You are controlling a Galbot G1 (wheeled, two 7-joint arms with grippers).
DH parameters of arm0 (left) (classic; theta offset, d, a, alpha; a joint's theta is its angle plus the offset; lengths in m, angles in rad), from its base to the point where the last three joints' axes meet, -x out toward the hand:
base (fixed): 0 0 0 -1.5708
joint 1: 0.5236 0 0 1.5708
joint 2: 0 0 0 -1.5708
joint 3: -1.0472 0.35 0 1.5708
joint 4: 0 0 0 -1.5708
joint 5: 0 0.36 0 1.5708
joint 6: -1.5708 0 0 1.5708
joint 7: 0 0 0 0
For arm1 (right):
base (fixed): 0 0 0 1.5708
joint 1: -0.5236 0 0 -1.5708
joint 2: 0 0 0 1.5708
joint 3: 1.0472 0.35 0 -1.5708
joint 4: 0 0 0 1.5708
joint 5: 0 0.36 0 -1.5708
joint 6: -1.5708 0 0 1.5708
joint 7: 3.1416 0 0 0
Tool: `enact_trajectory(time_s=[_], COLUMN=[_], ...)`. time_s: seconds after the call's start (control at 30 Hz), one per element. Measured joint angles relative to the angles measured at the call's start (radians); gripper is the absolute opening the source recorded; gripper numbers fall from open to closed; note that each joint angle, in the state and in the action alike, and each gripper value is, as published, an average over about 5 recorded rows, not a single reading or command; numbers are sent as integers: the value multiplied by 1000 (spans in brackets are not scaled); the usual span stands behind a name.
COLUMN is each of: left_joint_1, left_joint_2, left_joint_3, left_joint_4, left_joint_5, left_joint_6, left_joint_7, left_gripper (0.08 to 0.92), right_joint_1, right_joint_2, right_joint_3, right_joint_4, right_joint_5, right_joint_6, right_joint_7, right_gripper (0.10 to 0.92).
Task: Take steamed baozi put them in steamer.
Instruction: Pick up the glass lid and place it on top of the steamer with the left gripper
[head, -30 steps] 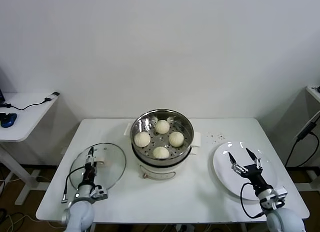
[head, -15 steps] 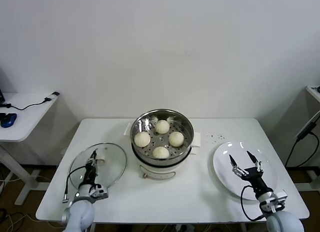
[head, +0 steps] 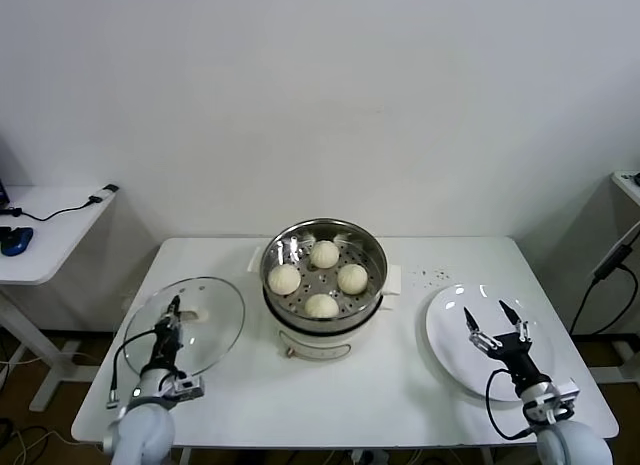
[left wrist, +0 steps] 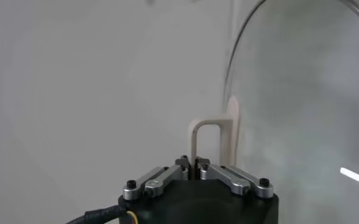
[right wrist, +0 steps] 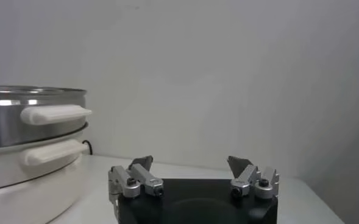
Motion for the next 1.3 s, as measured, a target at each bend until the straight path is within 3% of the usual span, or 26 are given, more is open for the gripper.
enact_trajectory(time_s=[0.23,0.47,0.8,1.0,1.3], left_joint_1=[89,157,110,-7,-224], left_joint_2=[71,164,273,261,155], left_joint_3=[-16,-3,130,305,566], left_joint_4=[-171,-357,-510,-532,-473], left_joint_5=[-35,-47,-12,52,150], left_joint_6=[57,198,424,522,618], left_joint_7=[21,53,156,258,384], left_gripper=[143,143,143,143,143], right_joint_1=[12,36,80,102,117], right_joint_2=[-21,-48,-63,-65,-66], right_joint_3=[0,-11,-36,-43,-36], right_joint_4=[-16,-36,-70,-94,-121], right_joint_5=[0,-7,-32,-46,-56], right_joint_6=[3,3,0,1,6], right_joint_7=[-1,0,8,10,10], right_gripper=[823,823,823,823,823])
